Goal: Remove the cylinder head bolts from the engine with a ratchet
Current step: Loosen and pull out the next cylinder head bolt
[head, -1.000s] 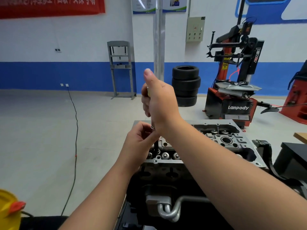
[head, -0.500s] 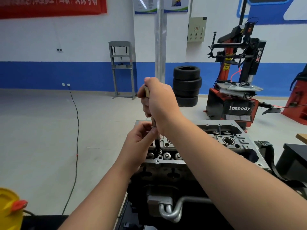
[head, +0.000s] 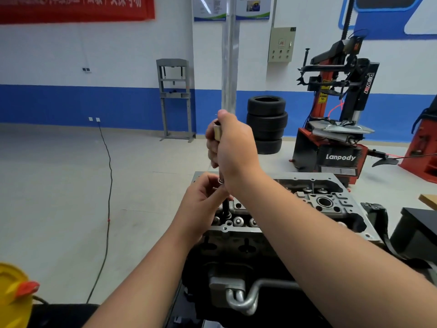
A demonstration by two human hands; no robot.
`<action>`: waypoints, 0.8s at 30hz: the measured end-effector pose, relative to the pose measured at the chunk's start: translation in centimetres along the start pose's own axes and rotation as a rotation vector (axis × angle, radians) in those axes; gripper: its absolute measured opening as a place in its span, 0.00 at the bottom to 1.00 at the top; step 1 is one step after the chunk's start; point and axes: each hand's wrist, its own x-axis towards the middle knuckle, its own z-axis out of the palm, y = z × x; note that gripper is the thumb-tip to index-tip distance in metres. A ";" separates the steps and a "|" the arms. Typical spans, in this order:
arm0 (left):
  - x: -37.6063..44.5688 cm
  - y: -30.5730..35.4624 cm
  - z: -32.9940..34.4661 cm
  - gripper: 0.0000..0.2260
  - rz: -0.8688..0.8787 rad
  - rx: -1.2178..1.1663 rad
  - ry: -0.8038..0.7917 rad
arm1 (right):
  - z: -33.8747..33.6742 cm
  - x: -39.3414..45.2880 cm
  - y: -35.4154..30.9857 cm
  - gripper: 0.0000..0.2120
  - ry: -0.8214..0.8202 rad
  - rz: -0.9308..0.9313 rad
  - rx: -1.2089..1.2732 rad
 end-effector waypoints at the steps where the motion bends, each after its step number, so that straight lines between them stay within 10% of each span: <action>1: -0.1 -0.1 -0.2 0.10 -0.003 -0.013 -0.037 | -0.3 0.2 0.0 0.19 -0.020 0.023 0.049; 24: 0.0 0.1 0.1 0.07 0.021 -0.042 0.048 | -0.1 -0.3 0.4 0.20 0.073 -0.129 -0.151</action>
